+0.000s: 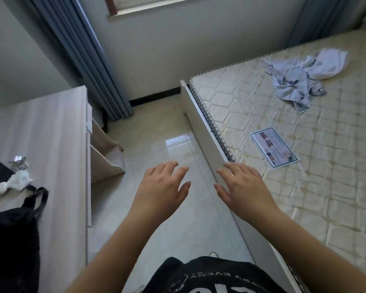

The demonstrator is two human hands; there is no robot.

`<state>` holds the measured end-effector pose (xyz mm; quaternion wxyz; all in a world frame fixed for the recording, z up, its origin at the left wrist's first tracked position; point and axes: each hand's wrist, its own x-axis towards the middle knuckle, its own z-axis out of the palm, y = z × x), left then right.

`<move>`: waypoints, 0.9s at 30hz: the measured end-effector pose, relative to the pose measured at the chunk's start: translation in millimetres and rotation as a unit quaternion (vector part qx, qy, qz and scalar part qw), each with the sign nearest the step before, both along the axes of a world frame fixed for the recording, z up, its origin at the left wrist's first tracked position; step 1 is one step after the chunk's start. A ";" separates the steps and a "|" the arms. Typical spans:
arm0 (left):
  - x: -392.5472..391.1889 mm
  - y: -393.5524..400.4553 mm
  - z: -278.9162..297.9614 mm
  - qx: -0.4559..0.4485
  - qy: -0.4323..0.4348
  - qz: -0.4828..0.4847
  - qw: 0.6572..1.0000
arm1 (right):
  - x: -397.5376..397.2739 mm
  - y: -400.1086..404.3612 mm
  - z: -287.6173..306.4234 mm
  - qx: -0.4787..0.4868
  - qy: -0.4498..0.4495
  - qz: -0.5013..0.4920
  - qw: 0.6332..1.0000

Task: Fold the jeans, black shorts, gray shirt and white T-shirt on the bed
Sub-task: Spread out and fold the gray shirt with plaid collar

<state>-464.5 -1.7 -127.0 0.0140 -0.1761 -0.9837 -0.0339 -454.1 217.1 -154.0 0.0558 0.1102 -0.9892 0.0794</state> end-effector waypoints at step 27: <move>-414.1 -99.5 -10.4 0.036 -0.026 -0.118 0.992 | -356.5 -108.0 -3.2 0.036 -0.005 -0.120 0.992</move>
